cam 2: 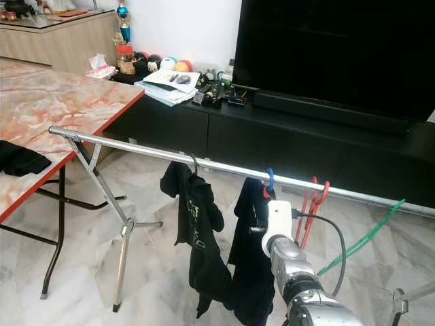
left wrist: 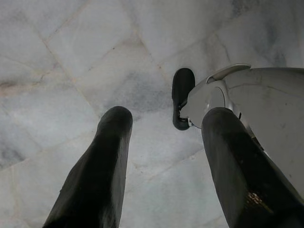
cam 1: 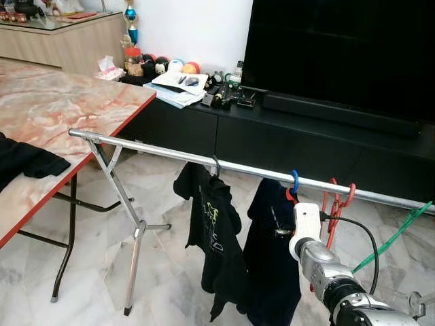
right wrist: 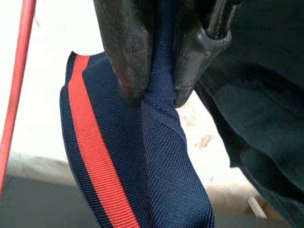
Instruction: Hang hanger
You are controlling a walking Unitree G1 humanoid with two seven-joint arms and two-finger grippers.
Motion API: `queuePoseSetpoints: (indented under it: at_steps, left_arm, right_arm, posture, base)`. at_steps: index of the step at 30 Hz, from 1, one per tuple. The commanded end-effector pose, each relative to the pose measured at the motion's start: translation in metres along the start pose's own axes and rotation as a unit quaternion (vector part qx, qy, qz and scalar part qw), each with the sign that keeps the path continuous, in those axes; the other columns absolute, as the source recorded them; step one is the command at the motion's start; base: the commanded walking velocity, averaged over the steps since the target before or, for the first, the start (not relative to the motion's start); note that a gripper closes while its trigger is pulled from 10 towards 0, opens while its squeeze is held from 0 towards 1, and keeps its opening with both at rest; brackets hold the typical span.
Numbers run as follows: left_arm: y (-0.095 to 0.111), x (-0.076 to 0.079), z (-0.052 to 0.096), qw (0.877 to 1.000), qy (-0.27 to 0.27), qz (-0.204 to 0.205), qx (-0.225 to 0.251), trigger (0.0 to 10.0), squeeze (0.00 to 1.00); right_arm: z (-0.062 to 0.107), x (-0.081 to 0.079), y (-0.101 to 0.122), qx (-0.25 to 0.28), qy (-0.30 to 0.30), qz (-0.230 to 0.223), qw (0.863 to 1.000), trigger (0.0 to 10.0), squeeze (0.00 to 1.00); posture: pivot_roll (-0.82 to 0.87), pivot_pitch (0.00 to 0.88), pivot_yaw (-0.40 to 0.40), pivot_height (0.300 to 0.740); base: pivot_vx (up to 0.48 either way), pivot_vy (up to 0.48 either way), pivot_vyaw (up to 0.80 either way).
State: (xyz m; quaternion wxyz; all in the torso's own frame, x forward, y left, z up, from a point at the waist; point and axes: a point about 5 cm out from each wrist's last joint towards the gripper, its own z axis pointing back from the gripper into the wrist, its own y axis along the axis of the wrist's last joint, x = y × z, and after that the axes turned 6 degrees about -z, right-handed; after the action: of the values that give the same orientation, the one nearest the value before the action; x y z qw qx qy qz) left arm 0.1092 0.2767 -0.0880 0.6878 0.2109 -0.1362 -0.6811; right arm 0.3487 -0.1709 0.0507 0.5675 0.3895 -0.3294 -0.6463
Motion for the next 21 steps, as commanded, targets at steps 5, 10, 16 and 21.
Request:
queuePoseSetpoints:
  at_steps: [5, 10, 16, 21]
  left_arm:
    - [-0.005, 0.000, 0.001, 1.000, 0.004, 0.007, -0.009, 10.0, 0.00]
    - [-0.005, 0.002, 0.000, 1.000, 0.000, 0.002, -0.011, 10.0, 0.00]
    - [-0.006, 0.002, 0.000, 1.000, -0.002, 0.002, -0.011, 10.0, 0.00]
    - [-0.007, 0.002, 0.001, 1.000, 0.001, -0.006, -0.012, 10.0, 0.00]
  right_arm:
    - [0.002, 0.005, 0.018, 0.079, 0.000, -0.014, 0.997, 0.0, 0.00]
    - [0.008, 0.012, 0.005, 0.105, 0.005, -0.009, 0.994, 0.0, 0.00]
    - [0.014, 0.020, -0.018, 0.094, -0.001, -0.005, 0.996, 0.0, 0.00]
    - [0.022, 0.024, -0.047, 0.069, -0.004, -0.023, 0.997, 0.0, 0.00]
  posture:
    - [0.18, 0.000, -0.077, 0.740]
    - [0.16, 0.000, -0.076, 0.740]
    - [0.15, 0.000, -0.076, 0.740]
    - [0.14, 0.000, -0.071, 0.740]
  base:
    - [0.000, 0.000, 0.00]
    - [0.000, 0.000, 0.00]
    - [0.000, 0.000, 0.00]
    - [0.000, 0.000, 0.00]
